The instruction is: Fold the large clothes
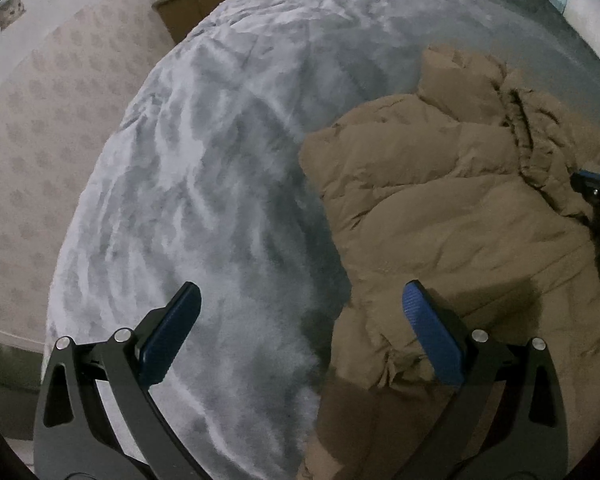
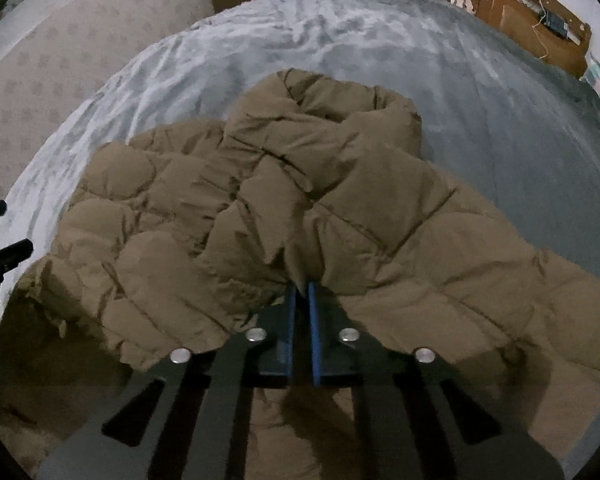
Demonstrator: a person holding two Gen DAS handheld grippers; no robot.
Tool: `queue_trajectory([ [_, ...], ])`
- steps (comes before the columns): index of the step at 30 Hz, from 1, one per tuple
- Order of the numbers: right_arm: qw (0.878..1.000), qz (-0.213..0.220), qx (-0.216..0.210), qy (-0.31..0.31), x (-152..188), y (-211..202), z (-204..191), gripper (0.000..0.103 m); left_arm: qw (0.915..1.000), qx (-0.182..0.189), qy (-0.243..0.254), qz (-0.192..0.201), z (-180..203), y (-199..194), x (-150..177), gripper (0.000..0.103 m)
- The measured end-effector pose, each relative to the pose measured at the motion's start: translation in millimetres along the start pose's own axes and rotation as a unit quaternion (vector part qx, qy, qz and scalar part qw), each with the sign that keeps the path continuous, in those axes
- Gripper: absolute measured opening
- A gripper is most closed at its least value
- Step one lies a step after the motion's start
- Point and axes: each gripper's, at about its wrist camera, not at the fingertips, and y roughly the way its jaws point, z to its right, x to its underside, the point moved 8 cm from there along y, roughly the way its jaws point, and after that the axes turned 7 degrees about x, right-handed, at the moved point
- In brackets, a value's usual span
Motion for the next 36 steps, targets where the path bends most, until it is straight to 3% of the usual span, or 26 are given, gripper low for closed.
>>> queue_trajectory([
  [4,0.999,0.018,-0.043,0.004,-4,-18,-13,0.003,1.0,0.0,-0.006,0.003,-10,-5,1,0.1],
  [10,0.992,0.031,-0.108,-0.055,-5,-50,-87,0.003,0.9992,0.007,-0.033,0.022,-38,-27,4,0.1],
  [14,0.991,0.006,-0.088,-0.097,10,-37,-119,0.003,0.9988,0.003,-0.046,0.017,-51,-31,10,0.1],
  [16,0.992,-0.003,-0.071,-0.099,17,-29,-122,0.007,0.9989,-0.004,-0.045,0.015,-53,-31,15,0.1],
  [19,0.994,-0.009,-0.079,-0.08,18,-36,-117,0.013,0.9991,-0.011,-0.039,0.01,-50,-34,21,0.1],
  [22,0.995,0.008,-0.067,-0.072,13,-51,-100,0.039,0.9995,-0.013,-0.027,0.01,-39,-37,19,0.1],
  [25,0.998,0.022,-0.035,-0.054,14,-65,-66,0.042,0.9997,-0.002,-0.023,0.013,-23,-40,13,0.1],
  [30,0.999,0.021,0.046,-0.013,33,-74,17,0.055,0.9997,0.016,-0.014,0.012,11,-35,5,0.1],
  [36,0.991,0.035,0.131,0.016,50,-88,86,0.069,0.999,0.044,-0.011,-0.001,51,-22,-1,0.1],
])
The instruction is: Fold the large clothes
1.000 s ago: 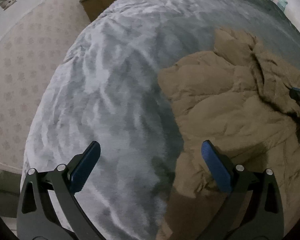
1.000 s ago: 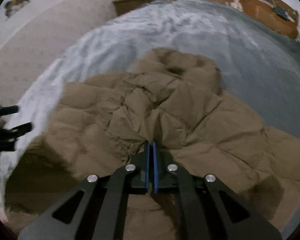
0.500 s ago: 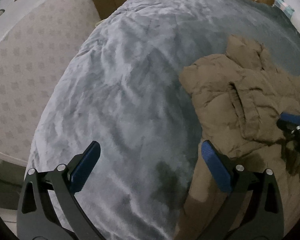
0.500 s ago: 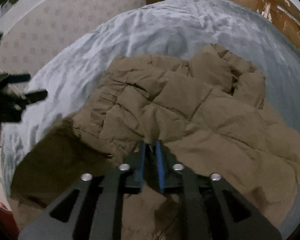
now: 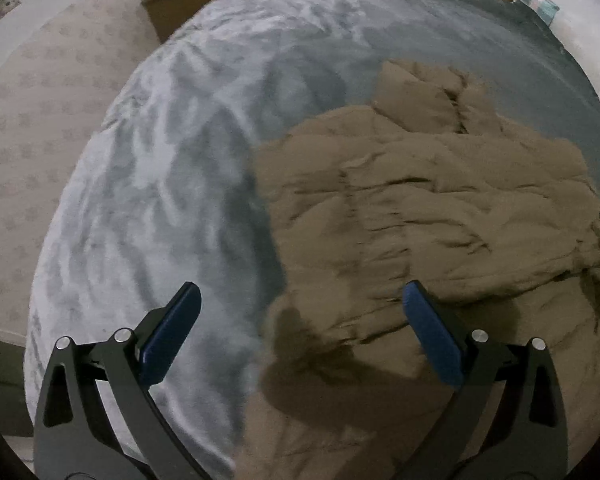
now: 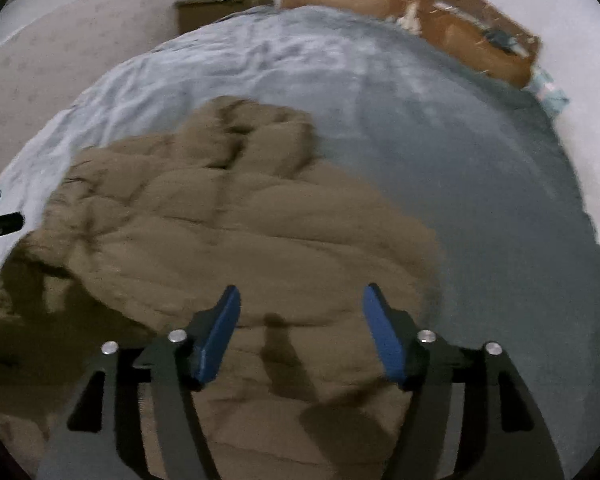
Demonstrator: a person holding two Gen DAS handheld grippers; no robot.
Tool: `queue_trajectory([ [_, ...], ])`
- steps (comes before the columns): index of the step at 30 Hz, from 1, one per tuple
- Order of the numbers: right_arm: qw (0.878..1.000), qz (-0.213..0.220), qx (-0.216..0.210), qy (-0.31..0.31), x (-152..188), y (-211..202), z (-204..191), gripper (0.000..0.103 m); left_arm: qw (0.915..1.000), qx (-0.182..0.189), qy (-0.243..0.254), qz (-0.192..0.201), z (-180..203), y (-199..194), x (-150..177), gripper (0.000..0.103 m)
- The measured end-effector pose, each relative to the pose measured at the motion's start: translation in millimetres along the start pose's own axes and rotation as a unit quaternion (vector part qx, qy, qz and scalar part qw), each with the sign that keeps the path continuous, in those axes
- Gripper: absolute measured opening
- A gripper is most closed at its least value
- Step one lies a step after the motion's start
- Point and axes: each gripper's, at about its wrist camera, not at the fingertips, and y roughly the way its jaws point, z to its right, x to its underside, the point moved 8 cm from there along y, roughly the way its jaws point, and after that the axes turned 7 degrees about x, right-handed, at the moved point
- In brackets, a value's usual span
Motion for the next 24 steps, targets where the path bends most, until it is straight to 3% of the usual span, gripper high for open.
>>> queue_trajectory([
  [1,1.0,0.002,0.015,0.005,0,1,10,0.074,1.0,0.005,-0.002,-0.004,4,3,-1,0.1],
  [4,0.999,0.0,0.038,0.022,3,6,32,0.075,0.9997,0.022,-0.008,-0.01,20,10,-6,0.1],
  [7,0.998,-0.019,0.035,0.048,12,15,46,0.075,0.9996,0.023,-0.009,-0.012,31,17,-10,0.1],
  [12,0.997,-0.012,0.036,0.061,21,23,56,0.075,0.9995,0.022,-0.013,-0.018,38,25,-10,0.095],
  [18,0.996,-0.035,0.016,0.083,32,37,62,0.075,0.9987,0.027,-0.011,-0.043,46,38,-2,0.07],
  [20,0.995,-0.043,0.011,0.09,37,41,62,0.075,0.9982,0.032,-0.012,-0.049,50,43,-1,0.058],
  [21,0.995,-0.044,0.011,0.091,39,42,63,0.075,0.9981,0.03,-0.013,-0.051,50,44,-1,0.057],
  [23,0.995,-0.046,0.014,0.091,41,43,64,0.075,0.9986,0.016,-0.015,-0.048,48,45,-2,0.042],
  [24,0.994,-0.048,0.019,0.091,41,44,66,0.075,0.9986,0.017,-0.019,-0.046,47,44,-3,0.039],
])
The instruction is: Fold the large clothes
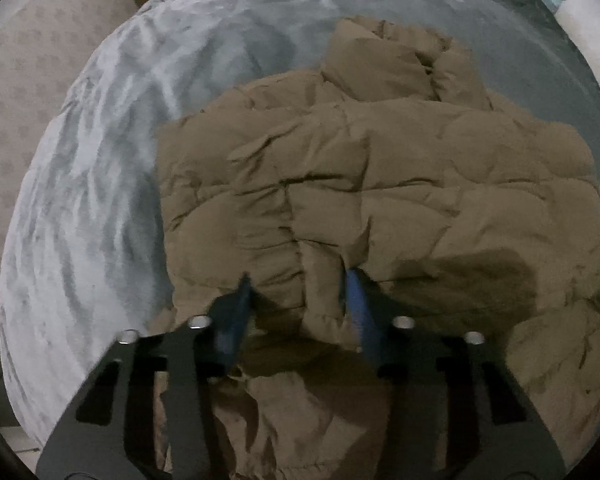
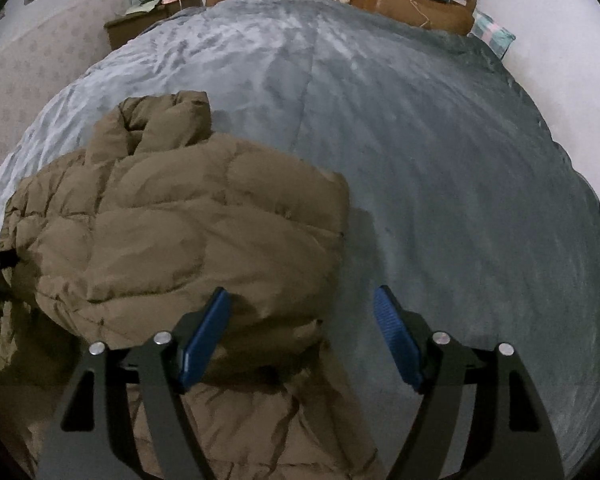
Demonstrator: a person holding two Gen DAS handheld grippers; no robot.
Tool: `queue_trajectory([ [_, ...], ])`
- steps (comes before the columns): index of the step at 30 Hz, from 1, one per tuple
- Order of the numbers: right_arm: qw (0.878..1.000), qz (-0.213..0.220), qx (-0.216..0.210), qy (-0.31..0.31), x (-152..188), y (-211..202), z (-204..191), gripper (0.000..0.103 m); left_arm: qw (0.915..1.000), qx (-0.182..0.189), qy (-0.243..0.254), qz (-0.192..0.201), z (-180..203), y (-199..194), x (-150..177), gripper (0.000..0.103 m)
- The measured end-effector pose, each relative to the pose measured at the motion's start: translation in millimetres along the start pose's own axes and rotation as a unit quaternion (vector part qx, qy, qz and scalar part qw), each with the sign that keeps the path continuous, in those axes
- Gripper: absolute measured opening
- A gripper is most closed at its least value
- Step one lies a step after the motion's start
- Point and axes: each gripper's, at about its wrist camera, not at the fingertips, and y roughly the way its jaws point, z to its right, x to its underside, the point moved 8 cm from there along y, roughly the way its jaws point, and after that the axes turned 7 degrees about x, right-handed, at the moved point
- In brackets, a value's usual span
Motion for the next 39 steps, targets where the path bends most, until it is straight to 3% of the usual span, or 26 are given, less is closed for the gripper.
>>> queue_trajectory([
  [1,1.0,-0.002,0.005,0.0,0,0,1,0.075,0.9999,0.01,-0.008,0.003,-1,-2,-1,0.03],
  [2,1.0,-0.004,0.011,0.002,-1,0,2,0.075,0.9997,0.018,-0.012,0.006,0,-4,-3,0.002],
  [11,1.0,-0.006,-0.002,0.009,-1,-5,-11,0.075,0.9994,0.02,-0.021,0.021,-28,-31,9,0.002],
  [16,1.0,0.0,-0.002,-0.015,-1,-7,-29,0.075,0.9992,-0.014,-0.019,0.031,-51,-37,19,0.003],
  [17,1.0,0.003,0.001,-0.019,-3,-7,-33,0.075,0.9986,-0.036,-0.025,0.03,-64,-38,23,0.004],
  [22,1.0,-0.003,-0.008,-0.02,-3,-1,-42,0.075,0.999,-0.006,-0.032,0.031,-66,-37,24,0.004],
  [25,1.0,-0.004,-0.01,-0.023,-1,0,-45,0.075,0.999,-0.004,-0.029,0.034,-66,-43,23,0.009],
  [27,1.0,-0.002,-0.015,-0.022,0,-2,-44,0.075,0.9989,0.0,-0.028,0.037,-68,-54,22,0.019],
  [29,0.999,0.001,-0.034,-0.018,-2,-6,-45,0.075,0.9984,-0.002,-0.025,0.05,-74,-71,19,0.064],
  [31,0.999,0.007,-0.039,-0.018,-5,-10,-46,0.075,0.9973,-0.006,-0.018,0.071,-69,-86,12,0.087],
  [34,0.999,0.019,-0.047,-0.015,-12,-14,-48,0.075,0.9971,0.008,0.002,0.075,-51,-93,5,0.088],
  [37,0.998,0.019,-0.059,-0.011,-15,-11,-52,0.072,0.9963,-0.007,0.031,0.08,-31,-88,2,0.086],
  [39,0.997,0.016,-0.069,-0.007,-14,-6,-55,0.057,0.9953,-0.024,0.05,0.08,-23,-82,3,0.064],
])
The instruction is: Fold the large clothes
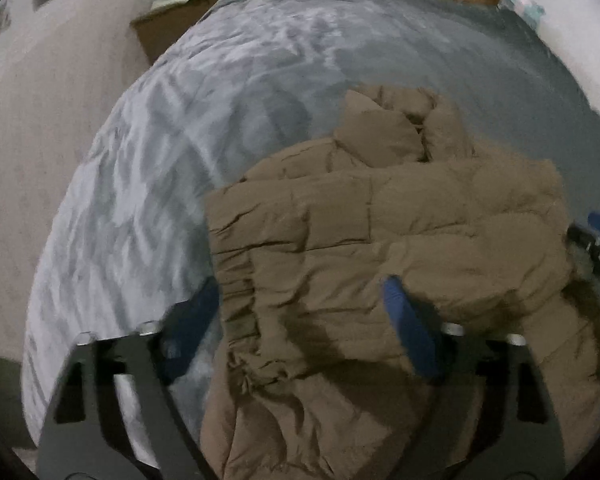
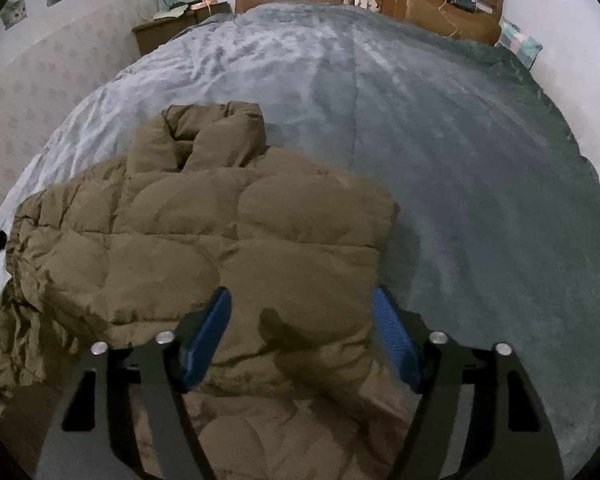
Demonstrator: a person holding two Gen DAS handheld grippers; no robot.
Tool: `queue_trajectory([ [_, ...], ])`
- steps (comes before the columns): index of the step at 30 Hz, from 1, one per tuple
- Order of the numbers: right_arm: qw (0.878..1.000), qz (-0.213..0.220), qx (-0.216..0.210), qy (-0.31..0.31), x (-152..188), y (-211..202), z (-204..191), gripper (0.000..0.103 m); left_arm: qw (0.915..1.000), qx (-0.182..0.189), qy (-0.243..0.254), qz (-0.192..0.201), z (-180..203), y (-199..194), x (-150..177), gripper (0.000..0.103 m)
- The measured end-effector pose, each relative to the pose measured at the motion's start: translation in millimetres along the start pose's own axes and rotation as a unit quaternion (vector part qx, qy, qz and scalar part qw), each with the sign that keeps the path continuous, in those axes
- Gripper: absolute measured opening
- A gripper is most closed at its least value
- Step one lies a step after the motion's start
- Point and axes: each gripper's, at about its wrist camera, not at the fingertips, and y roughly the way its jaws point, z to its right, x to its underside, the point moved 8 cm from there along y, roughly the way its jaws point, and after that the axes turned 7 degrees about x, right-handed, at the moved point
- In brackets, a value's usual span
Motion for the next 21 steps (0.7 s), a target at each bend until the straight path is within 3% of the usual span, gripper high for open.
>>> queue_trajectory([
  [1,1.0,-0.008,-0.007,0.001,2,4,-1,0.045,0.9999,-0.007,0.009,-0.013,3,8,4,0.043],
  [2,1.0,-0.019,-0.014,0.002,4,10,-3,0.04,0.9997,-0.006,0.008,-0.023,3,12,6,0.026],
  [3,1.0,-0.023,-0.017,0.003,6,13,-4,0.039,0.9994,-0.004,0.003,-0.034,1,19,9,0.021],
  [10,0.998,-0.054,-0.022,0.008,13,36,-8,0.039,0.9962,0.012,-0.031,-0.081,-16,57,18,0.019],
  [21,0.992,-0.129,-0.009,0.008,13,83,-24,0.039,0.9897,-0.005,-0.016,-0.142,-15,109,4,0.02],
])
